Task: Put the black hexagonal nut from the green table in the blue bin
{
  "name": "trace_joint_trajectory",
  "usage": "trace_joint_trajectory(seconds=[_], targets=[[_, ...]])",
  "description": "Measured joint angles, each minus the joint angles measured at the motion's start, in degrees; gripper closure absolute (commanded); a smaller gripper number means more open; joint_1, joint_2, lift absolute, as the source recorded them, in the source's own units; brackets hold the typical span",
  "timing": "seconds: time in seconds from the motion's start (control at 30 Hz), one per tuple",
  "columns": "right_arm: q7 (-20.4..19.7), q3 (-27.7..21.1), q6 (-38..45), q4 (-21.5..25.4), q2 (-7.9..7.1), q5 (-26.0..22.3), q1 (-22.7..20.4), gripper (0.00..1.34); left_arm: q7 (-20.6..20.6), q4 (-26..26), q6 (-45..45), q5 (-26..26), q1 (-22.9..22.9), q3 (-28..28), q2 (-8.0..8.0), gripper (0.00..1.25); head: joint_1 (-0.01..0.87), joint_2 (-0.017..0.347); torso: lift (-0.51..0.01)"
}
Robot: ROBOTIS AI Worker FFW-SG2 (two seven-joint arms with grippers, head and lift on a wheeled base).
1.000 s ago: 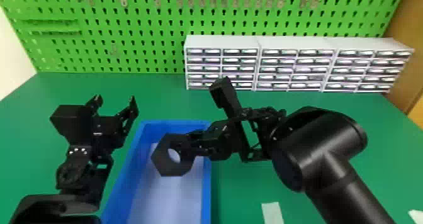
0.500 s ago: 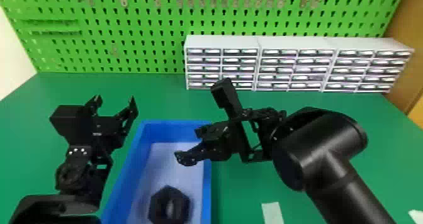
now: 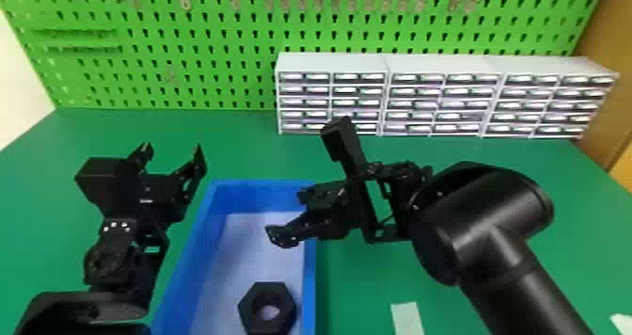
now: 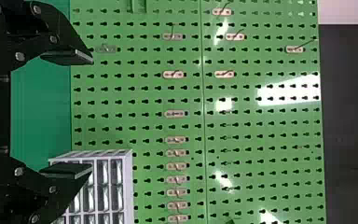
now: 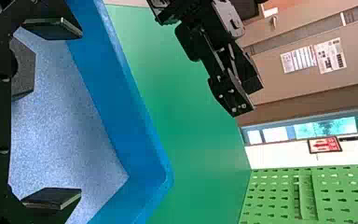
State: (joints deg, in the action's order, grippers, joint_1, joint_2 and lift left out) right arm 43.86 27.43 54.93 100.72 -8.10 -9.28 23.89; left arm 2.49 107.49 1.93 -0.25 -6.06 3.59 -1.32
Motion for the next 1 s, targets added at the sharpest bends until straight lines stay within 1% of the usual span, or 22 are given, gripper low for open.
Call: trace_joint_trajectory(seconds=[0.3, 0.53, 0.83, 1.0], targets=[[0.00, -2.49, -0.12, 0.24, 0.22, 1.10, -0.70, 0.11, -0.02, 0.00, 0.00, -0.04, 0.00, -0.08, 0.00, 0.43, 0.657, 0.057, -0.095], [0.00, -5.59, -0.19, 0.90, 0.65, 3.21, -1.82, 0.11, -0.03, 0.00, 0.00, -0.08, 0.00, -0.08, 0.00, 0.43, 0.657, 0.057, -0.095], [-0.87, -10.95, -0.68, 2.91, 1.47, 6.71, -3.78, 0.11, -0.03, -0.19, 0.00, -0.10, 0.00, -0.17, 0.00, 0.43, 0.657, 0.057, -0.095], [-0.89, -14.03, -0.78, 4.79, 2.03, 10.64, -4.82, 0.11, -0.01, -0.26, 0.02, -0.09, 0.00, -0.31, 0.00, 0.43, 0.657, 0.057, -0.095]])
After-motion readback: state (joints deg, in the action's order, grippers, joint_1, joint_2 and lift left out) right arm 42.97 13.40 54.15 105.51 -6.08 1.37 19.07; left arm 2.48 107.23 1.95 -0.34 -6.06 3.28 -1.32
